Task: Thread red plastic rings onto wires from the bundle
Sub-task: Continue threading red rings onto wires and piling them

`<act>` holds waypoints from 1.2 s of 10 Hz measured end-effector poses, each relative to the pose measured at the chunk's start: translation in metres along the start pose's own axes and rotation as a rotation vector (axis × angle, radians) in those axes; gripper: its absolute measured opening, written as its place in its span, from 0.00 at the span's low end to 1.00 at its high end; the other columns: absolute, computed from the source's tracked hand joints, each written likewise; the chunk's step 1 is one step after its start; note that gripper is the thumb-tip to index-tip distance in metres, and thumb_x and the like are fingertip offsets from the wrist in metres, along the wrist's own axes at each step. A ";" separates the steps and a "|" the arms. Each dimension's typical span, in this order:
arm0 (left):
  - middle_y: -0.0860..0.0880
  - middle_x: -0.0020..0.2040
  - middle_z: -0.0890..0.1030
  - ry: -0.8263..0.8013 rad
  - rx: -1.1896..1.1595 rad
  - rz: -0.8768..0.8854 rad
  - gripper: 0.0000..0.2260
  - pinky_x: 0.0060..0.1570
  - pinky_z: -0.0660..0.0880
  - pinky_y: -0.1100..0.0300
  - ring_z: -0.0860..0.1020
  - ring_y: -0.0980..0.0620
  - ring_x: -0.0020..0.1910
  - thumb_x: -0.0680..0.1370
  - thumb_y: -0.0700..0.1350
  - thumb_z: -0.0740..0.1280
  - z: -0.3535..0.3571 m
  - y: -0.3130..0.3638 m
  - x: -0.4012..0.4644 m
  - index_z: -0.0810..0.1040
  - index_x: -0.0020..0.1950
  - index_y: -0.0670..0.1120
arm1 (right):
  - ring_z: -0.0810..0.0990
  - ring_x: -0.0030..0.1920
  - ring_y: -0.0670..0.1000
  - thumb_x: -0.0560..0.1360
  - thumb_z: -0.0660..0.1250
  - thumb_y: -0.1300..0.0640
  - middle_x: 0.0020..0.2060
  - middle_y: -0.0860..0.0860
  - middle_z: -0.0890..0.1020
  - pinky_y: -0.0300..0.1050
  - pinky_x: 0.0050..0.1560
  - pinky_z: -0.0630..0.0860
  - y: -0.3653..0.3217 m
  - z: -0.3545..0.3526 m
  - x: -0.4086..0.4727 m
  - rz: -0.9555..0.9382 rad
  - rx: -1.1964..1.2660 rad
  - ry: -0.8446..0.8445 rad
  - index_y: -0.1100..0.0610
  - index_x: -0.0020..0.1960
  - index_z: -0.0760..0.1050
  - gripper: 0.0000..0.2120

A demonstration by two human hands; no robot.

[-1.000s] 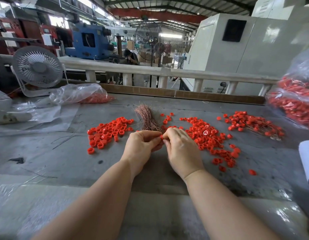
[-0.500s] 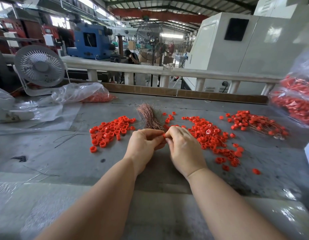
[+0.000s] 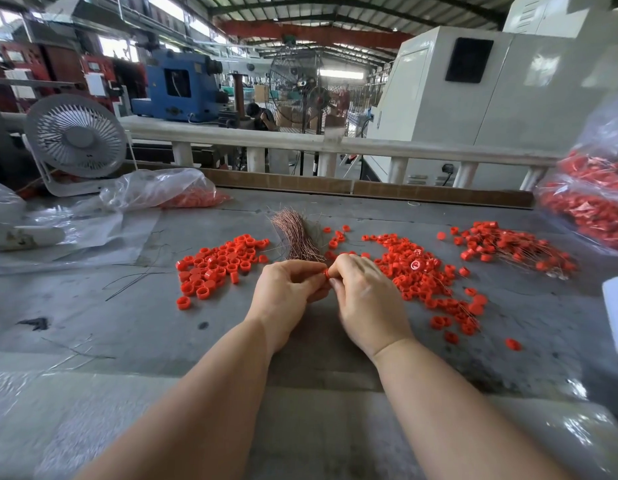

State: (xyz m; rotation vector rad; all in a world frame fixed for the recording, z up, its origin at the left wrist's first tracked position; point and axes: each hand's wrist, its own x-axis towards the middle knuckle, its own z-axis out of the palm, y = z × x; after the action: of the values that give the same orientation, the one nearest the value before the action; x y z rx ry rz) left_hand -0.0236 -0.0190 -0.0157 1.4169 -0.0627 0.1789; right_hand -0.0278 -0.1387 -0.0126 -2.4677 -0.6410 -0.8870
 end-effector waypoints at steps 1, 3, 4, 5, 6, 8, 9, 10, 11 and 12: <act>0.46 0.37 0.82 0.002 0.004 -0.003 0.09 0.36 0.77 0.69 0.80 0.59 0.32 0.74 0.30 0.66 0.000 0.000 0.000 0.80 0.43 0.43 | 0.76 0.44 0.59 0.71 0.66 0.68 0.40 0.56 0.79 0.48 0.39 0.70 0.000 0.000 0.000 -0.003 0.004 0.000 0.61 0.42 0.74 0.04; 0.45 0.38 0.81 0.000 0.013 0.000 0.07 0.38 0.78 0.68 0.80 0.59 0.32 0.74 0.30 0.66 0.000 0.000 -0.001 0.80 0.46 0.40 | 0.76 0.44 0.58 0.72 0.65 0.68 0.40 0.56 0.79 0.48 0.40 0.71 0.000 0.000 0.000 -0.005 -0.002 -0.012 0.61 0.43 0.74 0.03; 0.45 0.37 0.81 0.003 0.015 0.001 0.08 0.36 0.77 0.69 0.79 0.59 0.31 0.74 0.30 0.66 0.001 0.001 -0.001 0.80 0.44 0.41 | 0.75 0.45 0.59 0.72 0.64 0.67 0.41 0.56 0.79 0.50 0.43 0.69 0.000 0.000 0.000 0.001 0.014 -0.019 0.62 0.43 0.74 0.02; 0.45 0.36 0.81 0.002 0.011 -0.001 0.09 0.36 0.77 0.69 0.79 0.59 0.31 0.74 0.29 0.66 0.001 0.001 0.000 0.80 0.43 0.42 | 0.75 0.46 0.58 0.72 0.64 0.67 0.42 0.56 0.79 0.50 0.43 0.69 0.001 0.000 0.001 0.004 0.015 -0.026 0.61 0.43 0.74 0.02; 0.45 0.36 0.81 0.001 0.014 -0.003 0.09 0.37 0.77 0.68 0.80 0.59 0.32 0.74 0.30 0.66 0.000 0.001 0.000 0.80 0.43 0.42 | 0.75 0.47 0.58 0.73 0.64 0.67 0.42 0.55 0.79 0.50 0.43 0.69 0.000 -0.001 0.001 0.005 0.013 -0.030 0.61 0.44 0.73 0.02; 0.45 0.37 0.81 0.003 0.013 -0.003 0.09 0.37 0.77 0.68 0.80 0.59 0.31 0.74 0.29 0.66 0.000 0.001 0.000 0.80 0.43 0.42 | 0.75 0.47 0.58 0.73 0.64 0.66 0.43 0.55 0.79 0.48 0.43 0.68 0.000 -0.001 0.000 0.005 0.007 -0.038 0.61 0.44 0.73 0.03; 0.45 0.38 0.81 -0.001 0.017 -0.003 0.08 0.37 0.77 0.68 0.80 0.59 0.32 0.74 0.30 0.66 0.001 0.001 -0.001 0.80 0.44 0.41 | 0.75 0.47 0.57 0.74 0.64 0.66 0.43 0.55 0.79 0.46 0.43 0.67 0.000 -0.001 0.000 0.009 0.006 -0.037 0.60 0.44 0.73 0.03; 0.45 0.38 0.81 0.002 0.013 -0.006 0.08 0.37 0.77 0.68 0.80 0.59 0.32 0.74 0.30 0.66 0.001 0.001 -0.002 0.80 0.44 0.41 | 0.75 0.47 0.56 0.74 0.63 0.66 0.43 0.55 0.79 0.46 0.43 0.68 0.000 -0.001 -0.001 0.013 0.005 -0.043 0.60 0.45 0.73 0.03; 0.45 0.38 0.82 -0.001 0.020 -0.007 0.09 0.37 0.77 0.68 0.80 0.58 0.32 0.74 0.30 0.65 0.001 0.001 -0.002 0.80 0.44 0.42 | 0.75 0.47 0.56 0.74 0.63 0.66 0.43 0.54 0.79 0.46 0.43 0.68 -0.001 -0.001 -0.001 0.017 0.007 -0.045 0.60 0.45 0.73 0.03; 0.44 0.38 0.82 -0.003 0.026 -0.007 0.08 0.37 0.77 0.68 0.80 0.58 0.32 0.74 0.30 0.65 0.001 0.002 -0.001 0.80 0.44 0.41 | 0.75 0.47 0.56 0.74 0.63 0.66 0.43 0.54 0.79 0.45 0.42 0.68 0.000 -0.002 0.000 0.018 0.005 -0.046 0.60 0.45 0.73 0.03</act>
State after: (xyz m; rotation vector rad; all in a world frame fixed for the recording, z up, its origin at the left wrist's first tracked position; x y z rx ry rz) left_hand -0.0249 -0.0198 -0.0140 1.4427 -0.0581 0.1717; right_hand -0.0288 -0.1396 -0.0115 -2.4920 -0.6353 -0.8234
